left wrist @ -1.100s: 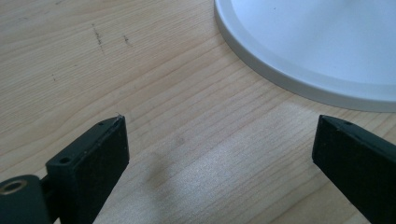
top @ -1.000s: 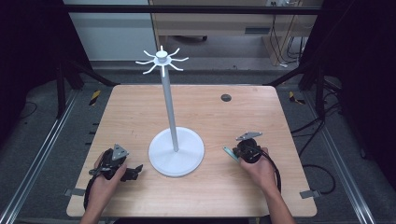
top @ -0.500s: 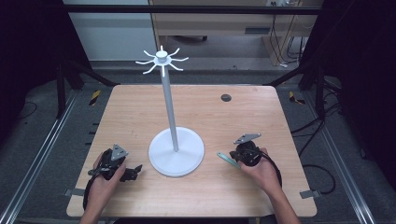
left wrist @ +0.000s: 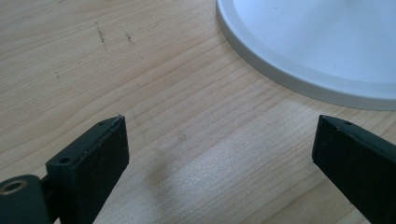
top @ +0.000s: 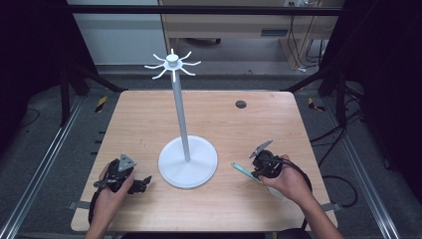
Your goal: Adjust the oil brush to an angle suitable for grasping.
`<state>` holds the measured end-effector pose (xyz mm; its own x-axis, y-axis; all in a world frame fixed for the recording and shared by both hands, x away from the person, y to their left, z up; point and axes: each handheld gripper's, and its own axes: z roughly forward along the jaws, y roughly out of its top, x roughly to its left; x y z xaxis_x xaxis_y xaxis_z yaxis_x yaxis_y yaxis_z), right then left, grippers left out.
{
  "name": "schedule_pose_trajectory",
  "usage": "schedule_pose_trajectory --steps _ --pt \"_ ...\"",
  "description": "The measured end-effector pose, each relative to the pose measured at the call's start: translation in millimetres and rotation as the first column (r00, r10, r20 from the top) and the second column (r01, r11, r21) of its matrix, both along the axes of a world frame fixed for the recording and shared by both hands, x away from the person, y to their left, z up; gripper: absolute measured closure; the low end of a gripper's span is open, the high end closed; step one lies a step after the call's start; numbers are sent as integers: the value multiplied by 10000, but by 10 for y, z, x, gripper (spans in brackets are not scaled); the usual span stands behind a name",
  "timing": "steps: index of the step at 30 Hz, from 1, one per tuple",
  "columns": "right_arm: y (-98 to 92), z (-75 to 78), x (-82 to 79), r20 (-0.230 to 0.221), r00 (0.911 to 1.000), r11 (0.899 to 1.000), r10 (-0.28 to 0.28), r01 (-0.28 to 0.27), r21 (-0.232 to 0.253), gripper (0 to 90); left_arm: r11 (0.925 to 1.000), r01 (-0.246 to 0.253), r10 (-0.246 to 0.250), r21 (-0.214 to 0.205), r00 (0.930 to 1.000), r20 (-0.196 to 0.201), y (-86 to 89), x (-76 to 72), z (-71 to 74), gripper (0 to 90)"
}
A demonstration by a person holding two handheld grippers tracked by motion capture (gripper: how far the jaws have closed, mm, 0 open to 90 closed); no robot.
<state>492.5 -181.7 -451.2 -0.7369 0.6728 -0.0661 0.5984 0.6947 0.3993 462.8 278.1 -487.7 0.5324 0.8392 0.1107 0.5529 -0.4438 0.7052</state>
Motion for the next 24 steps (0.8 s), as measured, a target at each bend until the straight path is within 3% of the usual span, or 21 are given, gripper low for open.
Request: schedule_pose_trajectory --steps 3,15,24 --pt "21 -27 17 -303 9995 9997 25 -32 -237 730 10000 10 -10 -5 10000 -7 1 2 -1 35" --pt "41 -93 68 -828 9961 9955 298 -370 -870 738 10000 76 -76 35 10000 -56 -6 3 -5 36" --pt "21 -113 70 -1001 9944 9947 340 -434 -934 760 10000 68 -67 29 10000 -67 -2 4 -5 36"
